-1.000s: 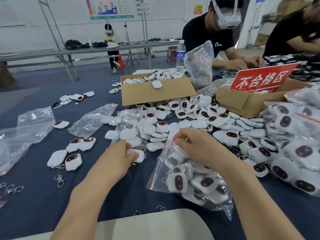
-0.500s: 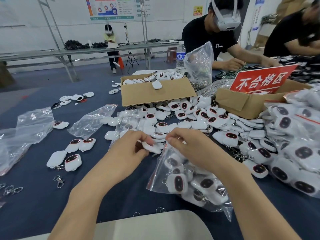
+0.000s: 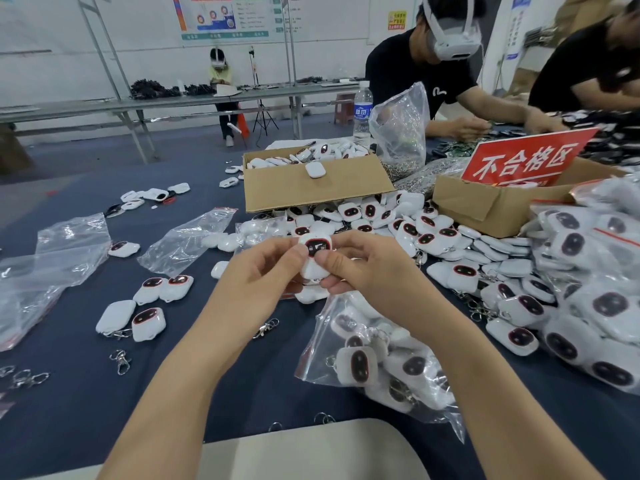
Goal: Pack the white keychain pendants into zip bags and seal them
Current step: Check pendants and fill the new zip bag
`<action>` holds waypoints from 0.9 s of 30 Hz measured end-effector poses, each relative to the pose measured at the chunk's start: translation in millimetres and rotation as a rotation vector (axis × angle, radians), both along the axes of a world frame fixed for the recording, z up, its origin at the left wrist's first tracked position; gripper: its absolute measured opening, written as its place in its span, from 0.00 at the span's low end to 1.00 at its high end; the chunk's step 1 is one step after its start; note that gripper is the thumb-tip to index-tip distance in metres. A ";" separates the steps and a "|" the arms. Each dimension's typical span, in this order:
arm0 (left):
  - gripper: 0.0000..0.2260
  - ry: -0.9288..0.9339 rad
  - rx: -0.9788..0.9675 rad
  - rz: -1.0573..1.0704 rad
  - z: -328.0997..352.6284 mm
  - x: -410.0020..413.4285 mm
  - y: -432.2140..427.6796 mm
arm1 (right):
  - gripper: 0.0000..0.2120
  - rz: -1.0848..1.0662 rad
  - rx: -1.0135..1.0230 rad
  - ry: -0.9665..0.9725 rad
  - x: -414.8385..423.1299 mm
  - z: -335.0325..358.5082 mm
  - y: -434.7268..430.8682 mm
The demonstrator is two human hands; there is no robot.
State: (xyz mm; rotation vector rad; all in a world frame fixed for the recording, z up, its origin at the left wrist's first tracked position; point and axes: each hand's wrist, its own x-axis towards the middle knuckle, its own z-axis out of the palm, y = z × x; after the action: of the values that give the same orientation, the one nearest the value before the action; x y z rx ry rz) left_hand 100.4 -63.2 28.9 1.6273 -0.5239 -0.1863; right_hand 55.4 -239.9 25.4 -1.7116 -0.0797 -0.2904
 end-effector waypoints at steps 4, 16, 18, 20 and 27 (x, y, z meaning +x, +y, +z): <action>0.08 -0.030 0.030 0.012 -0.4 -1.2 -2.3 | 0.03 0.006 -0.023 0.017 -2.1 -0.6 -0.7; 0.07 0.031 0.431 0.016 -26.9 15.2 13.0 | 0.07 -0.058 -0.504 0.171 -4.9 -13.1 -7.2; 0.07 0.023 0.494 -0.003 -31.3 14.5 13.0 | 0.09 -0.074 -0.554 0.198 -6.0 -13.4 -9.0; 0.06 0.005 0.534 -0.023 -33.5 13.1 11.5 | 0.09 -0.068 -0.576 0.219 -6.9 -12.6 -10.2; 0.07 -0.027 0.363 0.028 -27.5 12.1 10.2 | 0.11 -0.019 -0.590 0.214 -9.2 -11.6 -7.2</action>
State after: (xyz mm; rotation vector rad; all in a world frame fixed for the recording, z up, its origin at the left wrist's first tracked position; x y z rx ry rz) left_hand 112.5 -53.0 1.3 1.9913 -0.5082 -0.2493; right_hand 46.1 -247.1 13.8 -2.3202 0.0118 -0.0971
